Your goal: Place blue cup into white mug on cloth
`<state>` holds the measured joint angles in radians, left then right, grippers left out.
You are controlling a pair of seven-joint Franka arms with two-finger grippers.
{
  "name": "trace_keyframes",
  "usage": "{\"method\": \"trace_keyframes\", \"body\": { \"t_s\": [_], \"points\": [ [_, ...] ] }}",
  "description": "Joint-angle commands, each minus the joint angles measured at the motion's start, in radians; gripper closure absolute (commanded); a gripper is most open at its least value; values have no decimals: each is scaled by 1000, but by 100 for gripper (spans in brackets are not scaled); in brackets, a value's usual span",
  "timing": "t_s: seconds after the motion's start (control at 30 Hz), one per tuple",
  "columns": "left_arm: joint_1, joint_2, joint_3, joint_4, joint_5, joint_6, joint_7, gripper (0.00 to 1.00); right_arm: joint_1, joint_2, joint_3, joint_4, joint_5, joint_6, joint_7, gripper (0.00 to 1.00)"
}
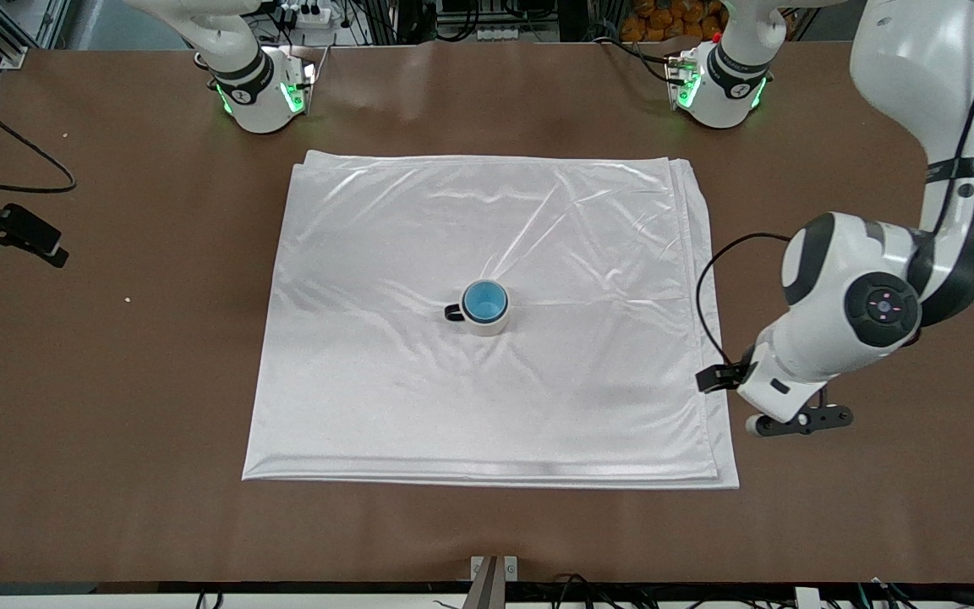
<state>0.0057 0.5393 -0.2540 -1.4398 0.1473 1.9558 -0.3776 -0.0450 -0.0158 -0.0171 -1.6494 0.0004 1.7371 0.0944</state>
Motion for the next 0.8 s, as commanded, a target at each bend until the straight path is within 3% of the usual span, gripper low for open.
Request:
{"method": "trace_keyframes", "body": {
  "t_s": [0.0,0.47,0.63,0.77],
  "points": [
    [56,-113,-18,-66,6,-107,46,0,2,-10,-9,2,20,-10,-24,0],
    [155,-493,-1,-389,-144,-109,153,0,-21,-13,-9,13,20,-10,-25,0],
    [106,-558,91,-389,-146,-152,189,0,-21,-18,-9,13,20,-21,-27,0],
    [-4,-602,226,-386,-149,-163,296,0,-21,-35,-9,8,20,-37,-48,0]
  ]
}}
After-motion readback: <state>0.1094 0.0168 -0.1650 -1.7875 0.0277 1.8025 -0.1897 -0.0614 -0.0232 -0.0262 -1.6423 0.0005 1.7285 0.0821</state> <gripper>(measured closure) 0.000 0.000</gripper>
